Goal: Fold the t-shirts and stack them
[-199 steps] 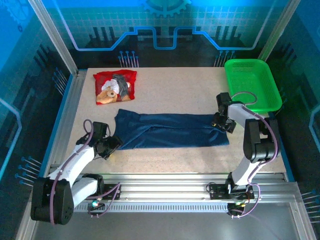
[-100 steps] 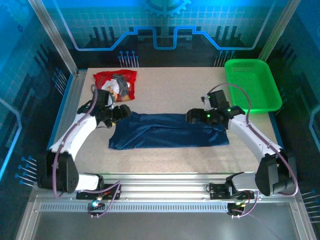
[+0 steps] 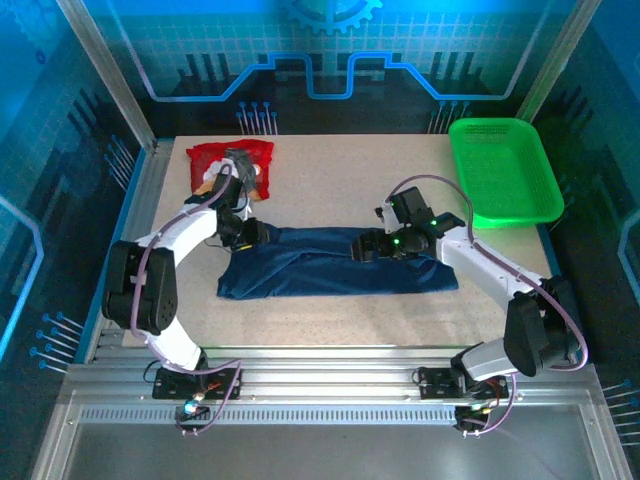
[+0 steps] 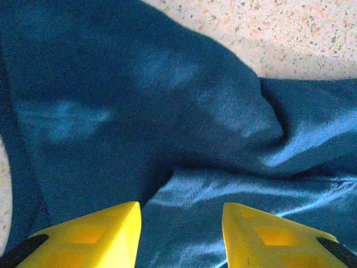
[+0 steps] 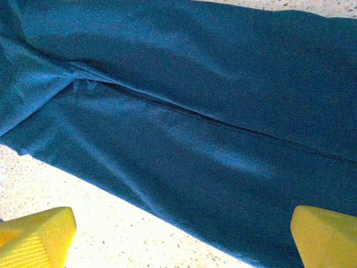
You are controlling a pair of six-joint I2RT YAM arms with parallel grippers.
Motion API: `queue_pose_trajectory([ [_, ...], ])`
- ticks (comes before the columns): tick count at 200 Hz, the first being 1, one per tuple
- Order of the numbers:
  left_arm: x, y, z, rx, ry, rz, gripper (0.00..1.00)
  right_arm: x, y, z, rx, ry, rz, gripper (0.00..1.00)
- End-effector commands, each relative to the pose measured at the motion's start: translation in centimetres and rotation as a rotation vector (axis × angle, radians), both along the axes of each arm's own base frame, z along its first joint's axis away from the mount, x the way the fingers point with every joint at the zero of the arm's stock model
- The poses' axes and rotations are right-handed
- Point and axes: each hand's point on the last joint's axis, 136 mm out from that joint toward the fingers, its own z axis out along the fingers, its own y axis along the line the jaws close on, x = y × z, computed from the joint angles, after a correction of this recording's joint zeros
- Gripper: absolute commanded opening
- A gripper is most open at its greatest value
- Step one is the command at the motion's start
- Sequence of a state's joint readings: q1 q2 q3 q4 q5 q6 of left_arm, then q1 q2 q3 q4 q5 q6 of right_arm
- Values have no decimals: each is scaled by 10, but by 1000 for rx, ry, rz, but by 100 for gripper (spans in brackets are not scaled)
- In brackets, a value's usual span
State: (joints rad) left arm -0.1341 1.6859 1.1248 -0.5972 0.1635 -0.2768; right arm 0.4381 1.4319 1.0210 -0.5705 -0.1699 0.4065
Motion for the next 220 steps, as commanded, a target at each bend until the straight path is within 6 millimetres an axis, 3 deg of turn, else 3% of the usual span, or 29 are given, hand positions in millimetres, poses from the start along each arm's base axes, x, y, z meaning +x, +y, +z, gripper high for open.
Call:
queue_pose_trajectory([
  [1,14,0,-4,43,-29,-43,43,1,8,5,21,-6,15,100],
  [69,37,-8,-21,53,-21,-69,39,1,8,6,25,-8,-3,100],
  [103,28,-10,-25,47,0,-84,24,2,5,5,12,-8,-13,100],
  [162,4,-13,-12,16,-2,-112,3,8,2,5,-5,-18,-38,100],
  [220,-17,-18,4,-30,-32,-114,0,13,4,2,-11,-11,-44,100],
])
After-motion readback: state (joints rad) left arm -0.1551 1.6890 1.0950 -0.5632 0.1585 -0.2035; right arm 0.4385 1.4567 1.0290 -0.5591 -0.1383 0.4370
